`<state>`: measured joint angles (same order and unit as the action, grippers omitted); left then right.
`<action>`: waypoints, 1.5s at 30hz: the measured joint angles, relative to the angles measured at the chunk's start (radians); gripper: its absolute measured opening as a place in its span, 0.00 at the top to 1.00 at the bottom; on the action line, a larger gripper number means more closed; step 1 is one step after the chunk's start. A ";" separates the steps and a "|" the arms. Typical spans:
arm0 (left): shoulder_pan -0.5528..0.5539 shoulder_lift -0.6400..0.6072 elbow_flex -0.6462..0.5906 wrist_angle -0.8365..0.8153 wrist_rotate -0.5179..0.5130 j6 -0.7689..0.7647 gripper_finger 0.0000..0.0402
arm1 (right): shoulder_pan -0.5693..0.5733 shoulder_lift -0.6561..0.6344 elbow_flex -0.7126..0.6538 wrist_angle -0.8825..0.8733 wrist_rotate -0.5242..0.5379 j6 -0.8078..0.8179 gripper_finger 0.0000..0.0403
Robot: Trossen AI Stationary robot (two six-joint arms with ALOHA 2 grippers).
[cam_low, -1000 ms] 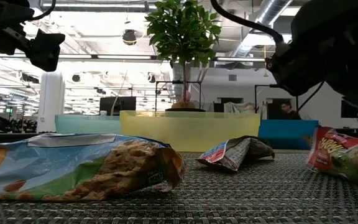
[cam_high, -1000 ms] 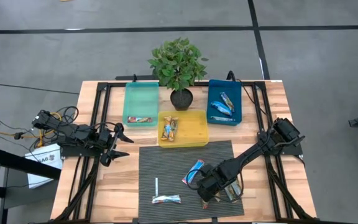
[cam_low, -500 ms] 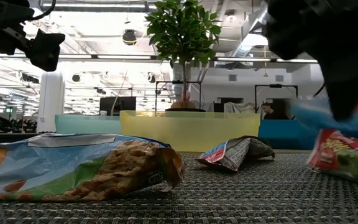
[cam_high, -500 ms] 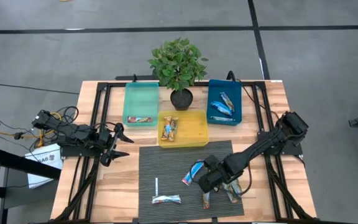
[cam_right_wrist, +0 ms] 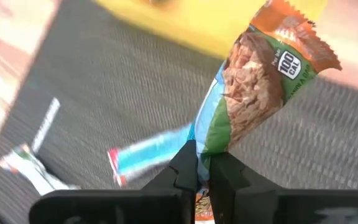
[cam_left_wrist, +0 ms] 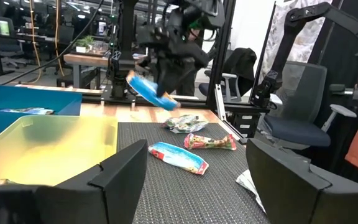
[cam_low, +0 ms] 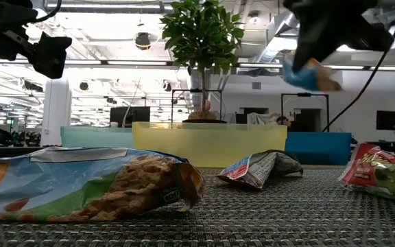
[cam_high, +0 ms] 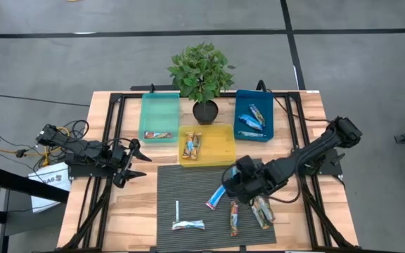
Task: Pick and place Granola Bars by type
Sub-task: Put the orange granola bar into the yellow bin
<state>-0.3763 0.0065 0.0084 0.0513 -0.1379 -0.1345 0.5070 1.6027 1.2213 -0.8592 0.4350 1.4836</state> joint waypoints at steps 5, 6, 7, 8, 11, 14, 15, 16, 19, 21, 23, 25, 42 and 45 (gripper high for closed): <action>0.000 0.000 0.000 0.000 0.000 -0.002 0.34 | -0.010 -0.049 0.000 0.000 0.098 -0.075 0.97; 0.000 0.000 0.000 0.000 0.000 -0.003 0.34 | -0.014 -0.058 0.000 0.000 0.115 -0.094 0.97; 0.000 0.000 0.000 0.000 0.000 -0.004 0.34 | -0.019 -0.069 0.000 0.000 0.133 -0.109 0.97; 0.000 0.000 0.000 0.000 0.000 -0.004 0.34 | -0.025 -0.080 0.000 0.001 0.149 -0.124 0.97; 0.000 0.000 0.000 0.000 0.000 -0.001 0.34 | -0.049 -0.110 0.000 0.021 0.192 -0.191 0.97; 0.000 0.000 0.000 0.000 0.000 -0.003 0.34 | -0.079 -0.140 0.000 0.055 0.219 -0.284 0.97; 0.000 0.000 0.000 0.000 0.000 -0.004 0.34 | -0.088 -0.152 0.000 0.067 0.226 -0.316 0.97; 0.000 0.000 0.000 0.000 0.000 -0.003 0.34 | -0.098 -0.163 0.000 0.080 0.229 -0.348 0.97; 0.000 0.000 0.000 0.000 0.000 0.000 0.34 | -0.125 -0.190 0.000 0.125 0.246 -0.432 0.97; 0.000 0.000 0.000 0.000 0.000 -0.004 0.34 | -0.137 -0.201 0.000 0.148 0.249 -0.472 0.97; 0.000 0.000 0.000 0.000 0.000 -0.003 0.34 | -0.147 -0.205 0.000 0.158 0.248 -0.501 0.97; 0.000 0.000 0.000 0.000 0.000 -0.003 0.34 | -0.152 -0.205 0.000 0.160 0.247 -0.519 0.97; 0.000 0.000 0.000 0.000 0.000 -0.003 0.34 | -0.233 -0.179 0.000 0.244 0.158 -0.619 0.97; 0.000 0.000 0.000 0.000 0.000 0.000 0.34 | -0.265 -0.160 0.000 0.312 0.095 -0.686 0.97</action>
<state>-0.3761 0.0065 0.0082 0.0510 -0.1378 -0.1347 0.2418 1.4425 1.2217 -0.5471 0.5302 0.7978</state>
